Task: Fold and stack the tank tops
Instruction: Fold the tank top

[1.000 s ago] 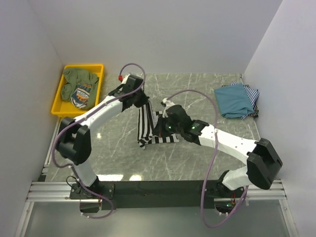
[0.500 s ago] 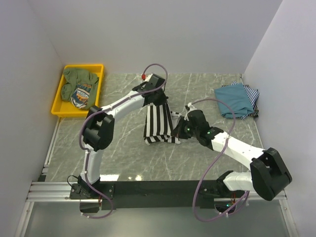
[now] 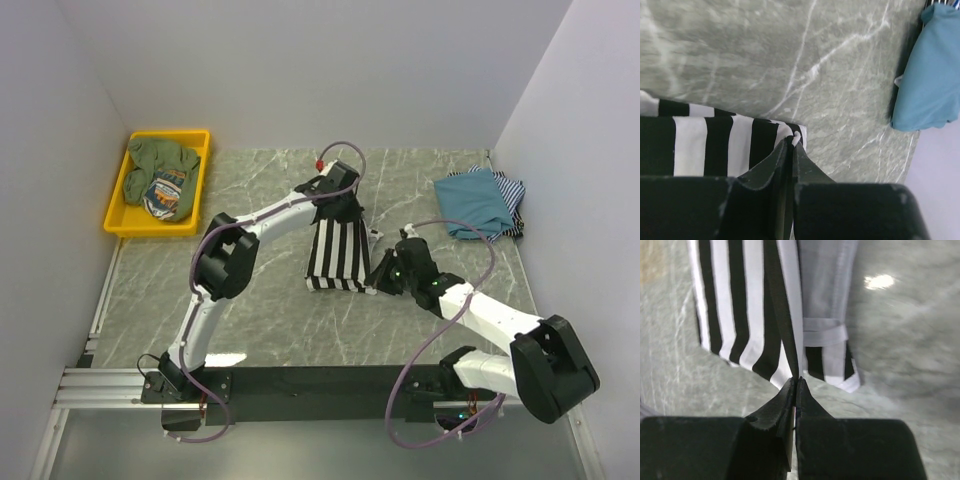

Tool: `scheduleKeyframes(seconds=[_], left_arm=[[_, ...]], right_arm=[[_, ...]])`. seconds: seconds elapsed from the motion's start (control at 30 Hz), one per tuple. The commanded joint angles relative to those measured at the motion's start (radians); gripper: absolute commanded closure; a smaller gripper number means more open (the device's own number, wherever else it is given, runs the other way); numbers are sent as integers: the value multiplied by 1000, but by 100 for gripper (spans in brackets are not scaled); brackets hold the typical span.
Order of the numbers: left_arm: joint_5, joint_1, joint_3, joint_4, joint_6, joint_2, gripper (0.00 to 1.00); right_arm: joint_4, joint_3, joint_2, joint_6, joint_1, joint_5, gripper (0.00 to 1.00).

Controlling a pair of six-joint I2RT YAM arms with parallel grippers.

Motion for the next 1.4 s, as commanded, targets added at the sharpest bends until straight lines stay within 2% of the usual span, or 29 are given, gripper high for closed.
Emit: scheduleKeyframes(seconds=[0.0,0.43,0.53,0.57,0.6,0.63,0.67,0.73,0.93,1.0,1.07,1.13,1.2,1.37], left_arm=[[3,-2,61,132,24,10,89],[63,-62,98,234,38,95,89],[94,-77,112,250,53,118,85],[118,-80,114,264,59,122,80],[131,-86,112,276,73,124,77],[144,-88,94,293,75,116,74],[163,-88,80,333,76,107,68],[203,-86,39,370,82,74,62],[283,-48,3,415,110,-46,45],[286,-16,-29,406,104,-94,45],[228,21,-99,381,99,-179,46],[153,48,-161,245,102,-257,47],[80,96,-226,186,107,-298,48],[101,183,-411,215,112,-396,50]], right_arm=[[-34,-44,-49,63,-12,40,100],[-99,-159,-217,169,-32,153,100],[-119,-175,-247,189,-35,181,100],[-133,-178,-266,198,-36,189,100],[-139,-182,-277,203,-35,197,97],[-143,-187,-290,204,-36,200,84],[-163,-184,-311,207,-36,203,77],[-194,-160,-336,201,-38,210,61],[-323,-45,-426,157,-36,285,49],[-335,-23,-411,131,-38,328,46],[-323,20,-347,96,-47,339,44],[-306,67,-284,68,-53,353,43],[-292,100,-177,20,-68,373,43],[-200,147,12,-70,-167,273,43]])
